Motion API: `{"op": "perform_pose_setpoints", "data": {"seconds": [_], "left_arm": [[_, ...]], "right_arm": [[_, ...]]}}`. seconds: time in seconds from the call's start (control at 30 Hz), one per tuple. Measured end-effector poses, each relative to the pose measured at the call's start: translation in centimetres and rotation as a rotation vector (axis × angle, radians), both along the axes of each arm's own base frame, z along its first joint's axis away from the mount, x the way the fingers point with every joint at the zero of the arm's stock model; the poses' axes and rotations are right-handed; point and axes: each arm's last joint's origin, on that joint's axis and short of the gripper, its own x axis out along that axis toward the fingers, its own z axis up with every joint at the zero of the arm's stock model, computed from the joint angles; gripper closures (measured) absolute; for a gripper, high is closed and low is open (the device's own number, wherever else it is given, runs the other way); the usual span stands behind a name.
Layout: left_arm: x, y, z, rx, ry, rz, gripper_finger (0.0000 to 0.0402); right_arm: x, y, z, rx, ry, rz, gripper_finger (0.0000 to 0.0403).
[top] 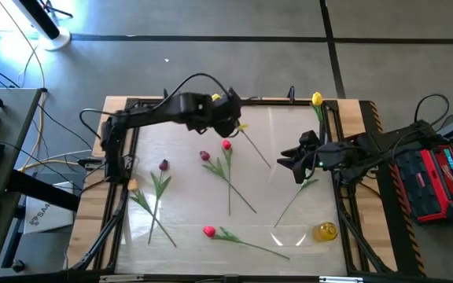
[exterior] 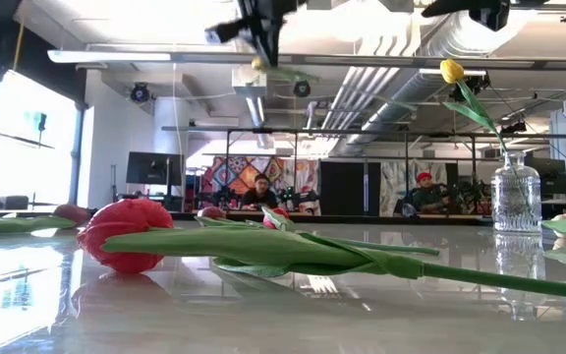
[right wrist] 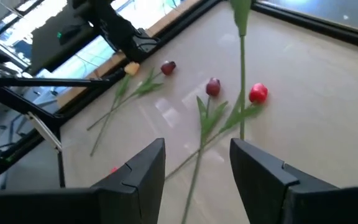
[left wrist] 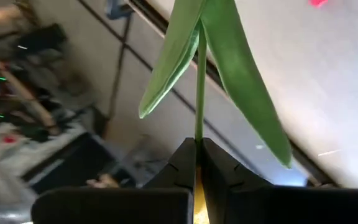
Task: Sort flowers into vase by color
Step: Put the yellow tulip into the transparent vase
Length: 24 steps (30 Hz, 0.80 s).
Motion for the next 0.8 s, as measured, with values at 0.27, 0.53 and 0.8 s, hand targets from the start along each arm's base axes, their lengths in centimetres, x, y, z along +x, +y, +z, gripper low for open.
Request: {"op": "perform_pose_setpoints", "data": {"seconds": [0.27, 0.53, 0.8], "left_arm": [[-2.0, -4.6, 3.9, 0.174, -0.038, -0.133, 0.0401], [-3.3, -8.0, 7.1, 0.317, -0.154, -0.195, 0.0401], [-3.2, -10.9, 9.0, 0.411, -0.222, -0.347, 0.0401]], "right_arm": [[0.7, 0.2, 1.3, -0.023, -0.133, 0.048, 0.0233], [1.4, -0.4, 2.6, 0.033, -0.266, 0.096, 0.0233], [2.1, -2.1, 4.2, 0.126, -0.428, 0.213, 0.0212]]}}
